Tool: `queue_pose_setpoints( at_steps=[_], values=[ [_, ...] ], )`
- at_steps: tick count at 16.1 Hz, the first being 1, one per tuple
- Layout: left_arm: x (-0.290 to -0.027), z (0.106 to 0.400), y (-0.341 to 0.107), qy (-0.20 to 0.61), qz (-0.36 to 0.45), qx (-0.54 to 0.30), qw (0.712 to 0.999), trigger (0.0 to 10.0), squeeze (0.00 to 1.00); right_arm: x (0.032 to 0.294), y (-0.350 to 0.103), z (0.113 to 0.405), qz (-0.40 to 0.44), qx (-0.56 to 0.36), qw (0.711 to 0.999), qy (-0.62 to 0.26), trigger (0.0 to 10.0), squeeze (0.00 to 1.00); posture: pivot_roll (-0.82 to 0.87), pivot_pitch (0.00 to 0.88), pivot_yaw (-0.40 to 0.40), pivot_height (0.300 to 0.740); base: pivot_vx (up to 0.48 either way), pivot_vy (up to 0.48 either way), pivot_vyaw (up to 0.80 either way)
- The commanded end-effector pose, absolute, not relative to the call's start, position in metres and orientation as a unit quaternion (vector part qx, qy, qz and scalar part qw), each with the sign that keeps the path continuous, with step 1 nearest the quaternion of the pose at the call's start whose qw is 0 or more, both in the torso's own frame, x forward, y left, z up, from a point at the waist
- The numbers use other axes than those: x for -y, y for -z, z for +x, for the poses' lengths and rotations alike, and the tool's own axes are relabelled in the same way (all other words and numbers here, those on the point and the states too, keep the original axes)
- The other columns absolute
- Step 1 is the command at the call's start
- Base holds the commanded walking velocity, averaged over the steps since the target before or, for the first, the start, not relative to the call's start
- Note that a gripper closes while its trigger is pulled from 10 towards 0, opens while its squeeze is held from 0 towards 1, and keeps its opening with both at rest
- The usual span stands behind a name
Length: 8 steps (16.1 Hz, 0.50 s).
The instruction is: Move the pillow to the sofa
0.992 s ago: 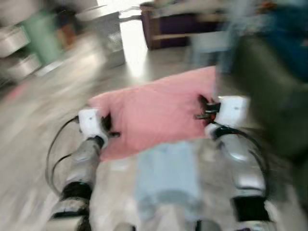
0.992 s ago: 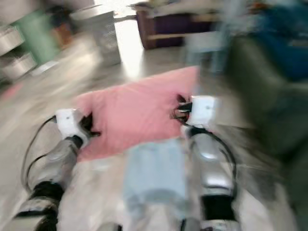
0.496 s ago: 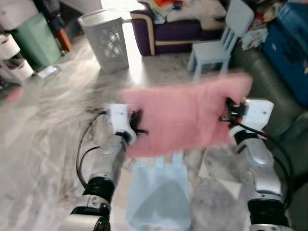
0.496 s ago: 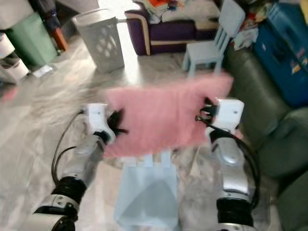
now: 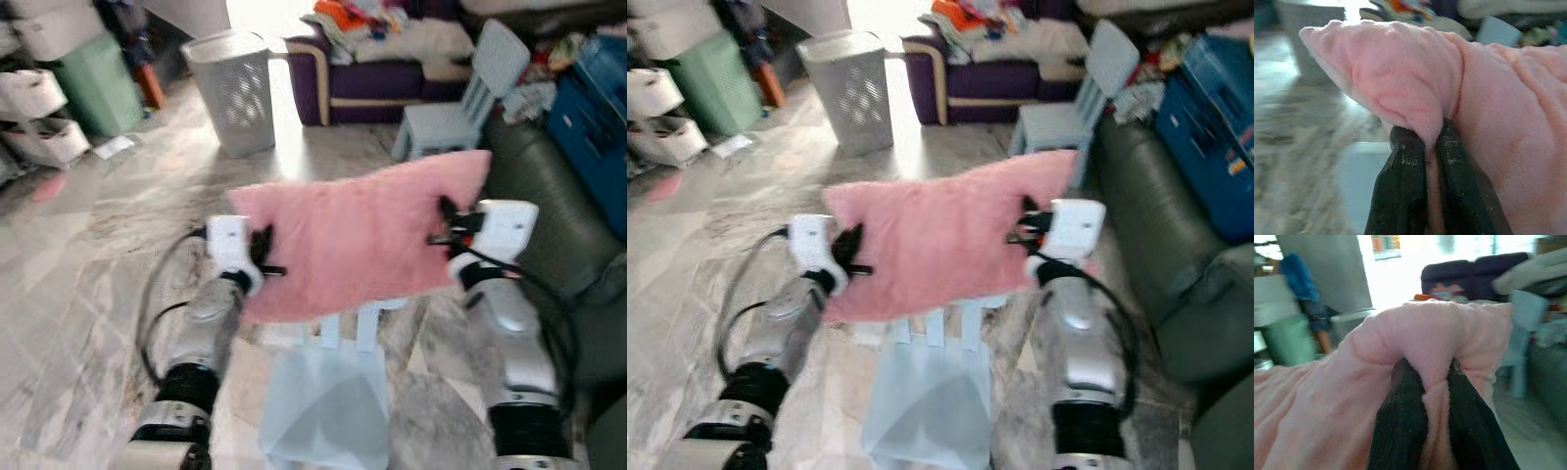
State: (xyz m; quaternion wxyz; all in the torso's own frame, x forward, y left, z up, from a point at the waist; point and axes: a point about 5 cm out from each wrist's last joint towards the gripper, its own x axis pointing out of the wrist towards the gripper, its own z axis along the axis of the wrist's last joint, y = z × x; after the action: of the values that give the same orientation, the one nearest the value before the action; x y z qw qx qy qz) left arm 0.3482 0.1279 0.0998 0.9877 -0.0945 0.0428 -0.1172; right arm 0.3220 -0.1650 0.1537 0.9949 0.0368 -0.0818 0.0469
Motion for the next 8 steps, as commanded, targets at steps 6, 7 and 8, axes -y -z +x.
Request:
queue_pose_setpoints(
  at_steps=[6,7,8],
  values=[
    [-0.1232,0.3431,-0.1000,0.117,-0.100,-0.034,0.988,10.0,0.00,0.1606,-0.1607,0.3201,0.039,0.083,0.994,-0.063,10.0,0.00,-0.21,0.000,0.048,0.740,0.000,0.000,-0.23],
    [-0.1228,0.3422,-0.0984,0.117,-0.107,-0.039,0.987,10.0,0.00,0.1610,-0.1607,0.3196,0.039,0.083,0.994,-0.064,10.0,0.00,-0.21,0.000,0.046,0.740,0.000,0.000,-0.79],
    [-0.1226,0.3412,-0.0974,0.117,-0.107,-0.040,0.987,10.0,0.00,0.1614,-0.1605,0.3193,0.040,0.082,0.994,-0.064,10.0,0.00,-0.21,0.000,0.044,0.740,0.000,0.000,-0.78]
  ],
)
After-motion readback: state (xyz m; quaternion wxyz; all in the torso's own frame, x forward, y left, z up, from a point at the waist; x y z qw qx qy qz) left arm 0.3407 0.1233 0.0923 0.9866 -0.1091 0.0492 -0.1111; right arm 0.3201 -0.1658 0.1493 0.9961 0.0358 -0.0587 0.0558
